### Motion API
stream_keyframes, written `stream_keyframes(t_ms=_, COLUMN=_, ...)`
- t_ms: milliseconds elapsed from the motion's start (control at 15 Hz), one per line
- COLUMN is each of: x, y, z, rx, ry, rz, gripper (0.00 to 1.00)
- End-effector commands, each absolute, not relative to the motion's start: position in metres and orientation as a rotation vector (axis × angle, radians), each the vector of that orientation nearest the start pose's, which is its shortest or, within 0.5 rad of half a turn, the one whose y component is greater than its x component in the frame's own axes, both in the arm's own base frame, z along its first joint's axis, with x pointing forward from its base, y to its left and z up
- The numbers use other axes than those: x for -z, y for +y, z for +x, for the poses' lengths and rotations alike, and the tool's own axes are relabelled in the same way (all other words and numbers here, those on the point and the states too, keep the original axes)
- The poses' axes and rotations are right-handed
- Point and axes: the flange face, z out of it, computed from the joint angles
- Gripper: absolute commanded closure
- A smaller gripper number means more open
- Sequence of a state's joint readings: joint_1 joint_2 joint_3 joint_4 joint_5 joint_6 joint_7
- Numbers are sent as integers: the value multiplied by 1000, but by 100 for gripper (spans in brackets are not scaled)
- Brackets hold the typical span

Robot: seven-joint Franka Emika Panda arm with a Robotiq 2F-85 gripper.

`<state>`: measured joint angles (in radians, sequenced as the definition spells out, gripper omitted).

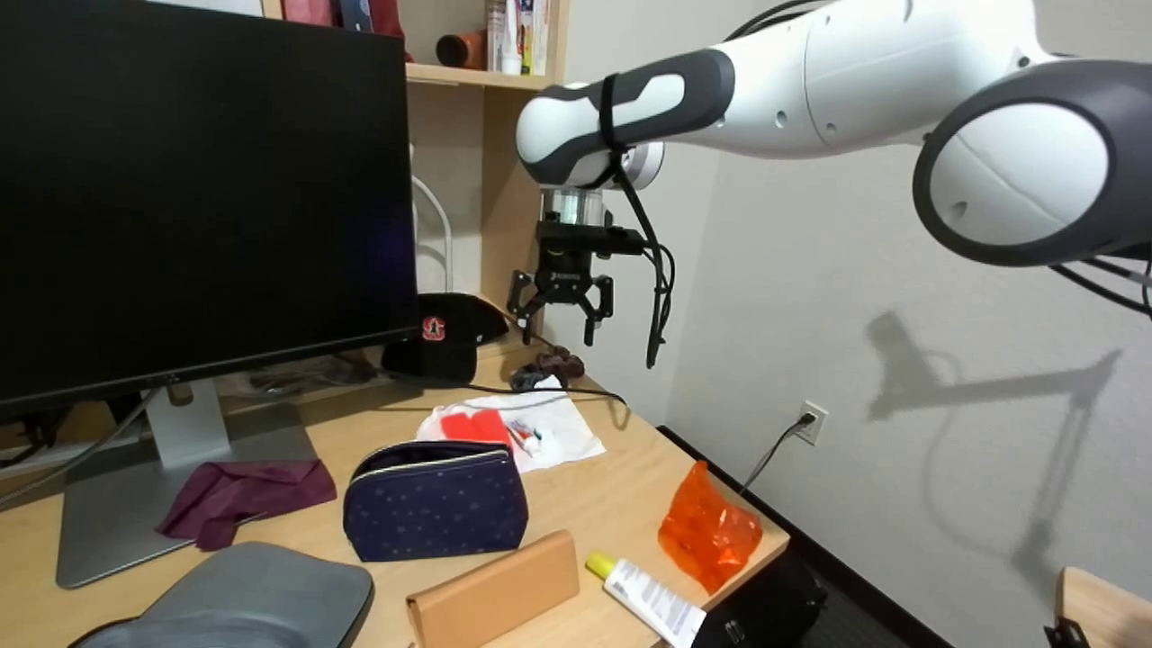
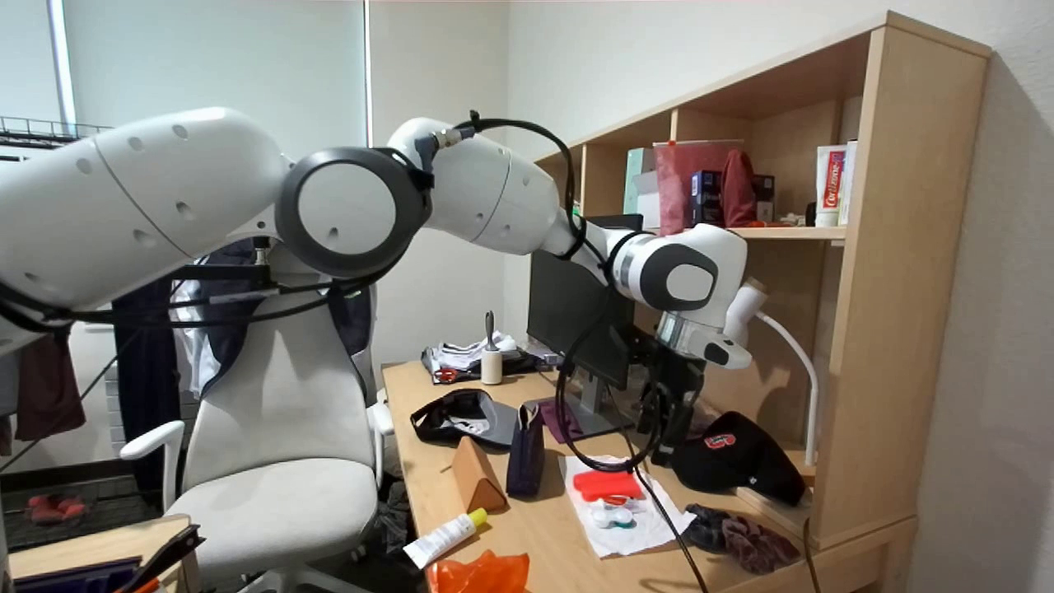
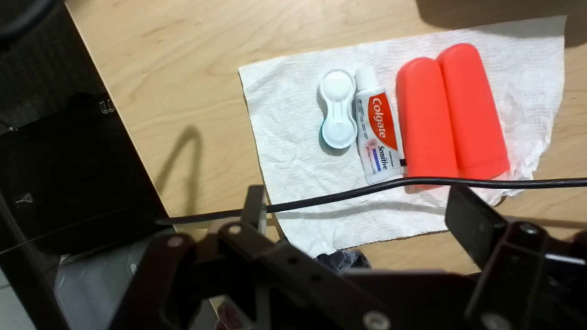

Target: Place the scrunchies in the blue bag

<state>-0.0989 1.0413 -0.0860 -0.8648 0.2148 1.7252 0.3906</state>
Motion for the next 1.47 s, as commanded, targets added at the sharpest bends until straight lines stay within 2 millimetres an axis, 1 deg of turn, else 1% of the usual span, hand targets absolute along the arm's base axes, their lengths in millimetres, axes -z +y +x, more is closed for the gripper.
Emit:
stream_keyframes(t_ms=0, x=-254, y=-96, z=766, rx=-290, ry=880, rz=-2885, gripper=0)
stream_keyframes(t_ms=67, x=-254, y=-98, z=766, rx=-290, ry=883, rz=-2884, gripper=0)
stream_keyframes(t_ms=133, x=-257, y=-98, z=771, rx=-239, ry=882, rz=-2890, gripper=0)
stream_keyframes(t_ms=267, x=-260, y=-99, z=787, rx=-18, ry=845, rz=-2933, gripper=0)
stream_keyframes(t_ms=400, x=-259, y=-105, z=798, rx=162, ry=851, rz=-2949, gripper=0)
stream_keyframes(t_ms=533, x=-249, y=-114, z=807, rx=335, ry=859, rz=-2957, gripper=0)
stream_keyframes(t_ms=667, x=-236, y=-123, z=810, rx=433, ry=878, rz=-2969, gripper=0)
stream_keyframes(t_ms=867, x=-212, y=-141, z=807, rx=471, ry=895, rz=-3005, gripper=0)
stream_keyframes(t_ms=1000, x=-200, y=-151, z=805, rx=471, ry=907, rz=-3018, gripper=0)
stream_keyframes(t_ms=1400, x=-180, y=-163, z=798, rx=387, ry=911, rz=-2977, gripper=0)
